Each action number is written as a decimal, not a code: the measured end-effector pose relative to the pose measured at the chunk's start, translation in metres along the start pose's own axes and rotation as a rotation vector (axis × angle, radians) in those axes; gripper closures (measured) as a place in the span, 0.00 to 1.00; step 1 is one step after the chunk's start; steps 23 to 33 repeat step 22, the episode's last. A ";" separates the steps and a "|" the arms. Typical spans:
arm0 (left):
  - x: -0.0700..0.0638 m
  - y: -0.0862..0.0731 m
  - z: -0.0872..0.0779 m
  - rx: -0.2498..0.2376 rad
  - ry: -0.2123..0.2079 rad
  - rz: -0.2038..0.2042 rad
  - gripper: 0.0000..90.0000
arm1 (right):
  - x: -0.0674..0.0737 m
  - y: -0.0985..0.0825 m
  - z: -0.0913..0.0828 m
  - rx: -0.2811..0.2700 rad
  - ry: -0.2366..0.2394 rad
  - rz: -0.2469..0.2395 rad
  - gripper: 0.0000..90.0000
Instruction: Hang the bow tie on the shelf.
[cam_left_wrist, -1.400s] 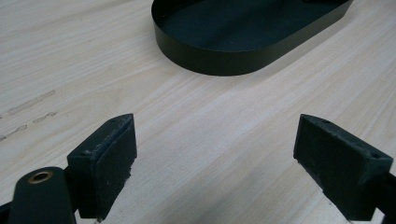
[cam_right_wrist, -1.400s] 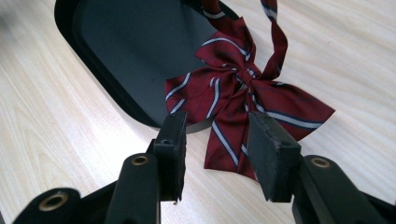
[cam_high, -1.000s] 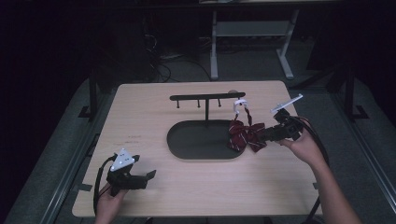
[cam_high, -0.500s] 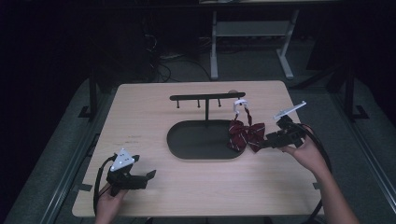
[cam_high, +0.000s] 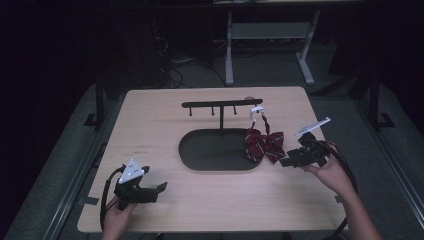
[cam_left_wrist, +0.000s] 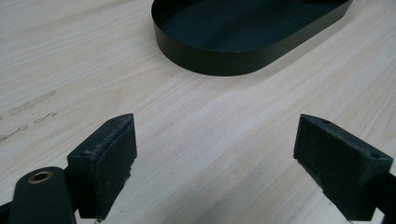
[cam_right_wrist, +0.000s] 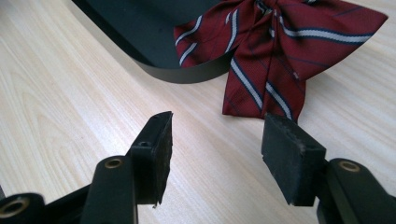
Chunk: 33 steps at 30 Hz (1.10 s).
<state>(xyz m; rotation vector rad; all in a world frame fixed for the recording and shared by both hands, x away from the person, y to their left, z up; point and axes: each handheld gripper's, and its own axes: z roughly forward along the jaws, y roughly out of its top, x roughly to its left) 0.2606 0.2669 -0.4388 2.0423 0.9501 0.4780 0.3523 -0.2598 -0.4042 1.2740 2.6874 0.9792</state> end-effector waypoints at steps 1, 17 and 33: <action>0.000 0.000 0.000 -0.002 0.000 -0.002 0.14 | 0.001 -0.001 0.000 0.000 -0.002 0.002 0.47; 0.001 0.000 -0.001 0.005 0.002 0.006 0.14 | 0.010 -0.021 0.003 -0.017 0.008 -0.001 0.47; 0.000 0.000 0.000 0.000 -0.001 0.006 0.14 | 0.016 -0.028 0.003 -0.034 0.003 -0.008 0.46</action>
